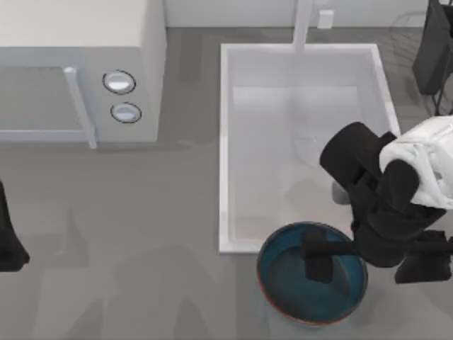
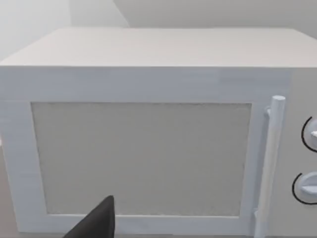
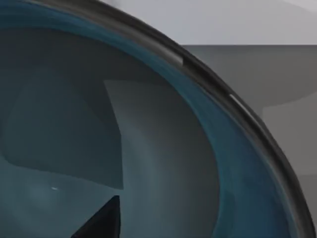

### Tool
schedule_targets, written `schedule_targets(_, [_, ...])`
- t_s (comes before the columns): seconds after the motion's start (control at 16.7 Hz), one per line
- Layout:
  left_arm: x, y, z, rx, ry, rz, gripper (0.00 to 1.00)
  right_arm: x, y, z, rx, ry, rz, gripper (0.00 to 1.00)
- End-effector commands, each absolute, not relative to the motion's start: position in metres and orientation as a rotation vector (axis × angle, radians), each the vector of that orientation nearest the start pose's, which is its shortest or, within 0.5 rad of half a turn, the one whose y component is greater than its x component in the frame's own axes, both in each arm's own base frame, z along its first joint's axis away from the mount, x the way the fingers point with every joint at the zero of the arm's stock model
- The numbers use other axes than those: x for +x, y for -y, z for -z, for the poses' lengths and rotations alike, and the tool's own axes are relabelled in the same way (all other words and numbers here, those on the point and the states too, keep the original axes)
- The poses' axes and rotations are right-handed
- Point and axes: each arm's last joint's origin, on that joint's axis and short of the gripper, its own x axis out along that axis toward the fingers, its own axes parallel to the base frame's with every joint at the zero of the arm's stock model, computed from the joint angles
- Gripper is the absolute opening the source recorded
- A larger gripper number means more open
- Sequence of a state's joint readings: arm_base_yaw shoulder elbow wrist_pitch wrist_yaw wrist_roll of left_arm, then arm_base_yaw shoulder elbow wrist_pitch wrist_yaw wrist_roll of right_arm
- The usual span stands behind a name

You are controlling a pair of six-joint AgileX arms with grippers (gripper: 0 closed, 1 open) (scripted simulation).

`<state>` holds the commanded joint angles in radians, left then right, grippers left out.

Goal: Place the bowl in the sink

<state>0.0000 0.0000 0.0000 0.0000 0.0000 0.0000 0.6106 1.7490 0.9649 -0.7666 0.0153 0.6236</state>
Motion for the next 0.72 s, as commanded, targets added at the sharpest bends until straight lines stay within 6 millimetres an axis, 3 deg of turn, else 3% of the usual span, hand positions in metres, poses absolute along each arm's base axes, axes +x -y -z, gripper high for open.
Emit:
schedule_targets(0.66, [0.1057, 0.0012, -0.1600, 0.000, 0.000, 0.000, 1.00, 0.2374, -0.1672, -0.1299, 0.007, -1.546, 0.008, 0.02])
schedule_targets(0.72, [0.1057, 0.0012, -0.1600, 0.000, 0.000, 0.000, 1.00, 0.2374, -0.1672, -0.1299, 0.007, -1.546, 0.008, 0.00])
